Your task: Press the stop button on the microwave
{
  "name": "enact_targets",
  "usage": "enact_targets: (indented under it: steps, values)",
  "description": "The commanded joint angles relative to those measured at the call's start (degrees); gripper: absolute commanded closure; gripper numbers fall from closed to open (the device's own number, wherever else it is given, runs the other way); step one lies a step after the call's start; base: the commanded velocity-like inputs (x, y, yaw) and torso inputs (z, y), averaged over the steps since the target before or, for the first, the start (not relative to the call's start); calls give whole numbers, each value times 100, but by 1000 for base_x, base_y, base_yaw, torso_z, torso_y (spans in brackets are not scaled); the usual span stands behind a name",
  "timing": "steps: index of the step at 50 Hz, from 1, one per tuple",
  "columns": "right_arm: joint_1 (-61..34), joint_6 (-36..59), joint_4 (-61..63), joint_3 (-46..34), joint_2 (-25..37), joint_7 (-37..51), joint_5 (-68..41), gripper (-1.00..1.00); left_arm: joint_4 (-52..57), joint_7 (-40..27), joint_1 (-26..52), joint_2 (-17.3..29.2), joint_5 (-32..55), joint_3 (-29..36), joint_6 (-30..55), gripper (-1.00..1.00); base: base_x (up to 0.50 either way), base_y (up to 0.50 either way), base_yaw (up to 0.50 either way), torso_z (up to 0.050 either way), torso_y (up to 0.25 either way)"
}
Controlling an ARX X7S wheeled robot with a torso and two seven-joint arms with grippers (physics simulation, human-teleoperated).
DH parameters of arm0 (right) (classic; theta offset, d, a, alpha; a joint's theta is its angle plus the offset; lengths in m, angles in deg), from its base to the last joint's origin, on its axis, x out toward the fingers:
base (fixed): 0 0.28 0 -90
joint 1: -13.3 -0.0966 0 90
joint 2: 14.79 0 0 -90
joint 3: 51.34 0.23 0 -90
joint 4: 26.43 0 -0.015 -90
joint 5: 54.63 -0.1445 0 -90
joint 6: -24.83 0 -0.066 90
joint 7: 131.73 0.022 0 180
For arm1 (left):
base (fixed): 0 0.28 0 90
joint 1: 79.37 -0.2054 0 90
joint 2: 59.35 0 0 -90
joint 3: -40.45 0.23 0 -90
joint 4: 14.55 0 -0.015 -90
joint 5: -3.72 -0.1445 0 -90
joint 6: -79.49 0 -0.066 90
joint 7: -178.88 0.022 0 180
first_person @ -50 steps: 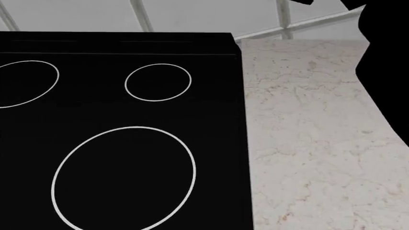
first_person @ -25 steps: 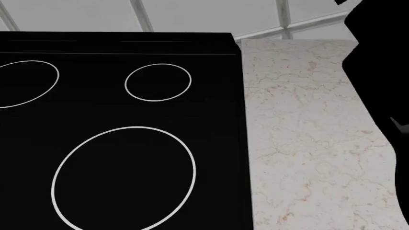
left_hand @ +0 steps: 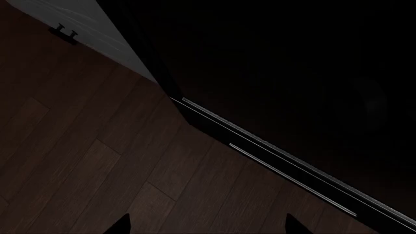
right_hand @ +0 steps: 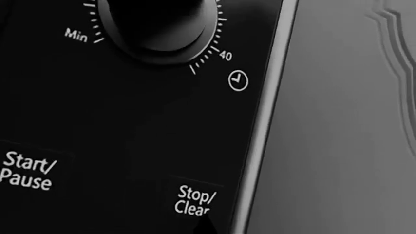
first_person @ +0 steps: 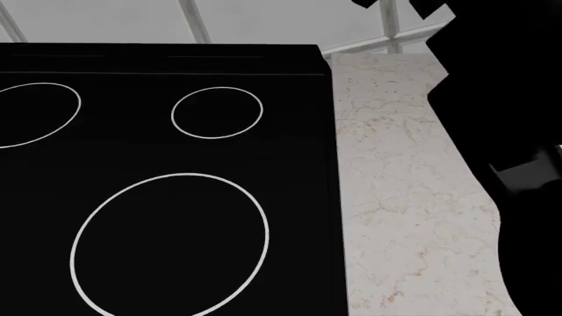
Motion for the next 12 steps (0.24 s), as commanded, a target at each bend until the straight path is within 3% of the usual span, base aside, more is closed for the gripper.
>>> enact_targets:
  steps: [1,12]
  values:
    - [196,-547,-546,-79,6,-570,-264,100,0,0,0,0,0,0,0,-100,18,0,9,11,0]
    - [38,-183,169,7,343,-220,-451,100,0,0,0,0,0,0,0,-100,13,1,7,3,0]
